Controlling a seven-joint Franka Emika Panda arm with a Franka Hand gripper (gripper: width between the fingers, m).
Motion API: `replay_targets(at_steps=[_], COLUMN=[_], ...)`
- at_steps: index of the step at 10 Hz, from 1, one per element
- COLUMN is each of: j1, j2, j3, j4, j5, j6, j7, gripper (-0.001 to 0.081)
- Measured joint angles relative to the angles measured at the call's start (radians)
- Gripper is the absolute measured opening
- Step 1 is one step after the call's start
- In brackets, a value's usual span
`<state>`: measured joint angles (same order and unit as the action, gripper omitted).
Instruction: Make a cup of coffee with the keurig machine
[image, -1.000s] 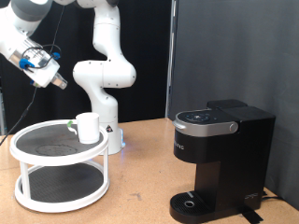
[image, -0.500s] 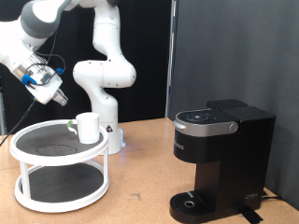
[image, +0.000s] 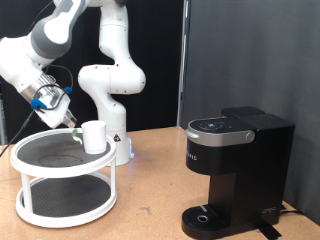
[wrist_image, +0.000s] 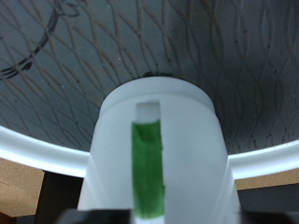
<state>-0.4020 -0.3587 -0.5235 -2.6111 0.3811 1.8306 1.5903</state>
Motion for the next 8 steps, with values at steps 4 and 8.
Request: replay_targets(at_steps=[4, 8], j1=[0.0, 0.004], j2=[0.0, 0.0], j3=[0.0, 0.001], j4=[-0.024, -0.047], j5=[0.004, 0.013], j6=[0.033, 0.06], j7=[-0.019, -0.02], gripper=[0.0449, 0.073])
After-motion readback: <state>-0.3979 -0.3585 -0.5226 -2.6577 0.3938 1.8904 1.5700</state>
